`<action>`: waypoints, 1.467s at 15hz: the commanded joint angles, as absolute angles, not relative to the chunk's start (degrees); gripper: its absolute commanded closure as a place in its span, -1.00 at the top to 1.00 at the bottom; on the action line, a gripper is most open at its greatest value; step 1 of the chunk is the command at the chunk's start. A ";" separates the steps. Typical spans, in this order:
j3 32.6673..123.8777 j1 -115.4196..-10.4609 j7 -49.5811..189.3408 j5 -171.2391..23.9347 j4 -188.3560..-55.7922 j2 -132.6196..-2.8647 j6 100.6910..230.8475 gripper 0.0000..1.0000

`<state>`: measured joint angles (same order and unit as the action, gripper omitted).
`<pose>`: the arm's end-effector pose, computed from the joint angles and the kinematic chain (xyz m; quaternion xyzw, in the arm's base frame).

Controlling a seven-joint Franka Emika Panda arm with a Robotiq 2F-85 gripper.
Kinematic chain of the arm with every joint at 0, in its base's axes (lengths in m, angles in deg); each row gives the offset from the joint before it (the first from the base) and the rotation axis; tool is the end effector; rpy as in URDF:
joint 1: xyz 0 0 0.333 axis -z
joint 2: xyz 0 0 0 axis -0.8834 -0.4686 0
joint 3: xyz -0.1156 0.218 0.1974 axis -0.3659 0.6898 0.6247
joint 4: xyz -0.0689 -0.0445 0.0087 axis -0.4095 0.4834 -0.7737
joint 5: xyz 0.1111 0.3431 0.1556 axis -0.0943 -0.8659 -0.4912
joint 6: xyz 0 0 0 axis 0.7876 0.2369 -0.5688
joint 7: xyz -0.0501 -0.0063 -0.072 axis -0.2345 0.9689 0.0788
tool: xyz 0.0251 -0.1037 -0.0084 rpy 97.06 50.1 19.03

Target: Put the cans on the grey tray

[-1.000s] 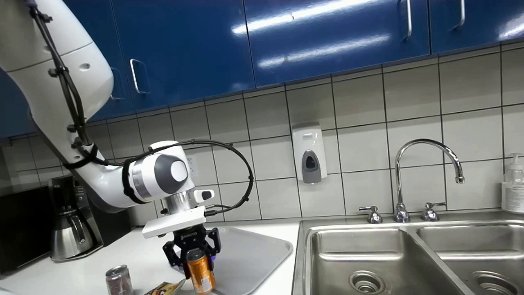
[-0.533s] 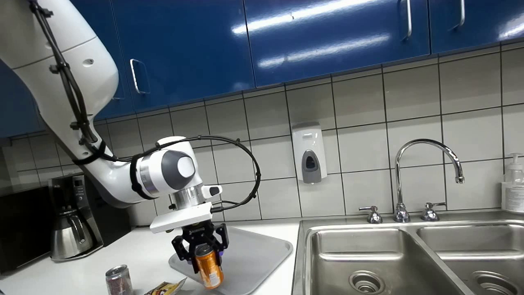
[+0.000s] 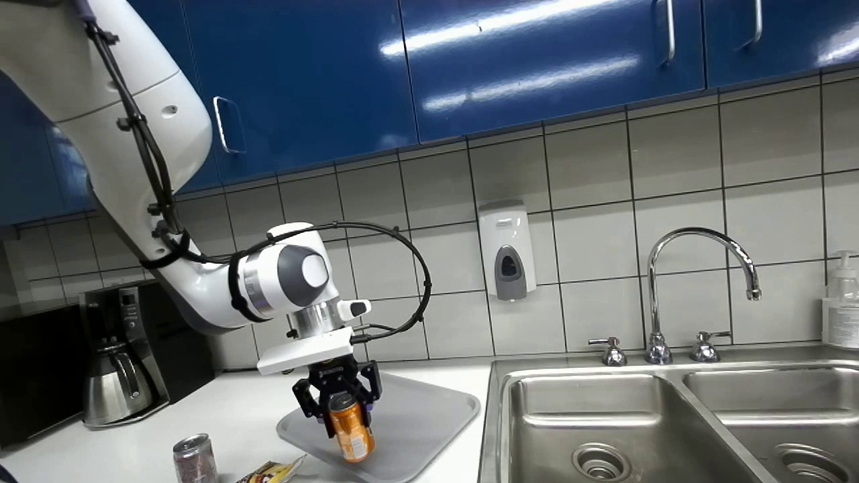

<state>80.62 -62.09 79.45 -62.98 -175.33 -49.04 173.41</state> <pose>0.4501 -0.0113 0.2837 0.9897 0.1238 -0.0145 0.0701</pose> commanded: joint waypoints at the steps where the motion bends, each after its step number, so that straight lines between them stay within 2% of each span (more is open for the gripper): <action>1: 80.85 -61.42 75.60 -60.40 -170.34 -53.57 172.04 -0.22; 11: 79.05 -62.86 68.70 -56.39 -162.24 -63.78 171.12 -0.22; 19: 79.09 -62.68 69.77 -58.99 -159.45 -65.92 168.93 -0.22; 20: 79.10 -62.74 69.67 -59.12 -159.31 -65.87 168.48 0.49; 21: 79.10 -62.75 69.60 -59.28 -159.22 -65.87 168.29 0.80; 22: 79.09 -62.78 69.54 -59.33 -159.10 -65.81 168.05 0.94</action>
<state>79.31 -62.25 70.38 -58.61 -161.06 -65.32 170.73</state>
